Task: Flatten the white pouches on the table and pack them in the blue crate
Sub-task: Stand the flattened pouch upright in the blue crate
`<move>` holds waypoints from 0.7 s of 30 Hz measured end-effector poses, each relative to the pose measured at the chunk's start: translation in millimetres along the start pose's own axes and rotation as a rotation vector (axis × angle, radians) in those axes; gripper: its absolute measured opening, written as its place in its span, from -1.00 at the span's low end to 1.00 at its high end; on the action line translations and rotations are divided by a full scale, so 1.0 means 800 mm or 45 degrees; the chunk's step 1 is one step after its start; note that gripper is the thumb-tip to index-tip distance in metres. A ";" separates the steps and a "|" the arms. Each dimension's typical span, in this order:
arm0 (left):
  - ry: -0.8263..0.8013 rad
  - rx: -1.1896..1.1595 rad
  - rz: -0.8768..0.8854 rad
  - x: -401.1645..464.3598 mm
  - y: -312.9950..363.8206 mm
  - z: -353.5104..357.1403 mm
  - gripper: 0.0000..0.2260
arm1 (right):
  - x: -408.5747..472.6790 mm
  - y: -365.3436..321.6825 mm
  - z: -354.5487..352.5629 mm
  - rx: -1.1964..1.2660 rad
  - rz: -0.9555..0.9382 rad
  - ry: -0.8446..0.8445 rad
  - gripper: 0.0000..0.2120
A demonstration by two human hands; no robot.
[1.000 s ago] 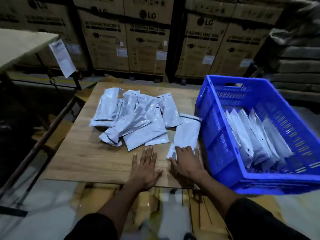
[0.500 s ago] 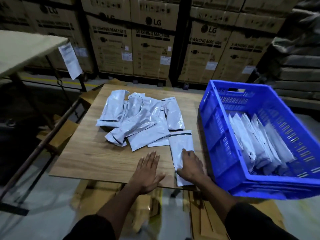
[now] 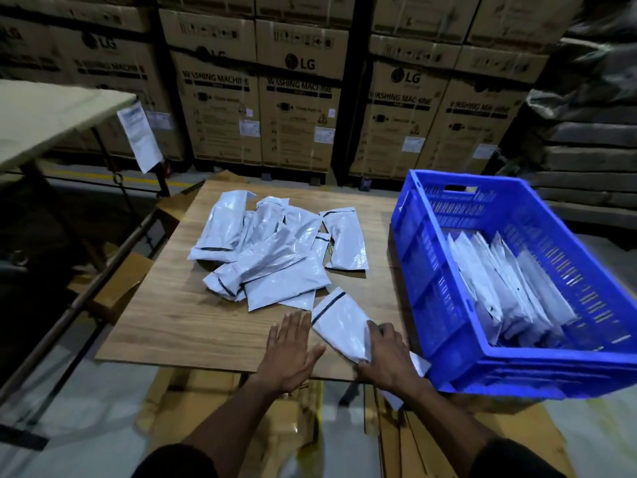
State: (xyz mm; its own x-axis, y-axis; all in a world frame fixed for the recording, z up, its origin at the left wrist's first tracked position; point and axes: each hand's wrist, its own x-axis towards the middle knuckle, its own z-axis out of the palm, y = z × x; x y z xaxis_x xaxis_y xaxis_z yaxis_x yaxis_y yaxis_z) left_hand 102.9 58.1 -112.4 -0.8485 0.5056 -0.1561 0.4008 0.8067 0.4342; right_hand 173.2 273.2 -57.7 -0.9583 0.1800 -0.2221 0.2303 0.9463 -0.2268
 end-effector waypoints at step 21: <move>0.234 0.394 0.016 -0.042 0.008 0.018 -0.36 | -0.011 -0.058 0.047 -0.072 -0.479 0.005 -0.37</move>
State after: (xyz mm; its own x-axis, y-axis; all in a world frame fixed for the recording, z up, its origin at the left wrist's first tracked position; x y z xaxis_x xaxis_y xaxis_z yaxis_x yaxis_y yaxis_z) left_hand 139.3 50.5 -117.4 -0.8797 0.4750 0.0221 0.4731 0.8695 0.1418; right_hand 177.7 217.8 -81.3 -0.9748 -0.1818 -0.1295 -0.1472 0.9598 -0.2391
